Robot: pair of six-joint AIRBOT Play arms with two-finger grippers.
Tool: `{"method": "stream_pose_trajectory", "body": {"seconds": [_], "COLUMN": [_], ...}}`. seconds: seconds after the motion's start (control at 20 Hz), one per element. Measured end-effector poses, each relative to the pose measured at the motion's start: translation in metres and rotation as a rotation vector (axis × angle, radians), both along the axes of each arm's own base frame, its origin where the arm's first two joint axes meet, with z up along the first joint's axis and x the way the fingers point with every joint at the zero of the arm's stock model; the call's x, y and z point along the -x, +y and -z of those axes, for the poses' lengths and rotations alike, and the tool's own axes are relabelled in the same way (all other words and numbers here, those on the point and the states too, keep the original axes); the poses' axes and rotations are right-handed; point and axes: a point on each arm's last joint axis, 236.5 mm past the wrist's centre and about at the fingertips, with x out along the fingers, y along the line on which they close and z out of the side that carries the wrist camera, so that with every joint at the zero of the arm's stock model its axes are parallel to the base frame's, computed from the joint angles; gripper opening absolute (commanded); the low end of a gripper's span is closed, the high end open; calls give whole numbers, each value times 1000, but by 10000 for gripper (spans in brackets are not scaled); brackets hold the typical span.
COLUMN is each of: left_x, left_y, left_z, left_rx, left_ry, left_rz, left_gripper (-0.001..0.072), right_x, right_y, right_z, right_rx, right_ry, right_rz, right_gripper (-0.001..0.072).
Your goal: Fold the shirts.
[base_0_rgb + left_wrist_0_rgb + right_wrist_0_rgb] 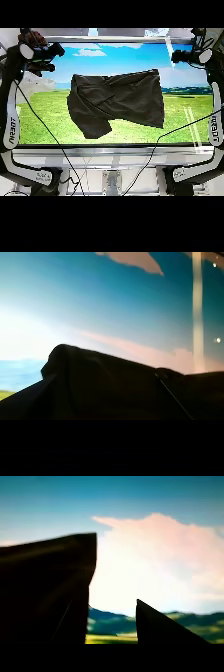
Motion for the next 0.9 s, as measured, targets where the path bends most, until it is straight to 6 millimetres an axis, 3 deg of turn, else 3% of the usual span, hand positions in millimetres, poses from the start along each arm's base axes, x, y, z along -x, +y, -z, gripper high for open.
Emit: {"method": "stream_pose_trajectory", "body": {"seconds": [0.15,0.3,0.45,0.6,0.7,0.8,0.9], "left_x": [42,95,161,231,269,288,292], "left_y": [22,37,38,16,-3,-21,-30], "left_z": [25,44,81,135,169,194,208], "left_rx": [-143,-224,-230,-115,-14,91,159], "left_ry": [181,329,466,604,684,712,695], "left_rz": [60,89,107,109,102,74,34], "left_gripper": [691,691,691,692,692,691,691], "right_x": [51,103,153,193,206,211,212], "right_y": [-46,-61,-60,-45,-35,-27,-22], "right_z": [50,84,114,137,141,137,128], "right_rx": [-31,-144,-240,-324,-366,-389,-396], "right_ry": [222,361,461,525,529,511,483], "right_rz": [84,119,131,123,112,102,92], "right_gripper": [415,395,399,399,398,399,398]}}
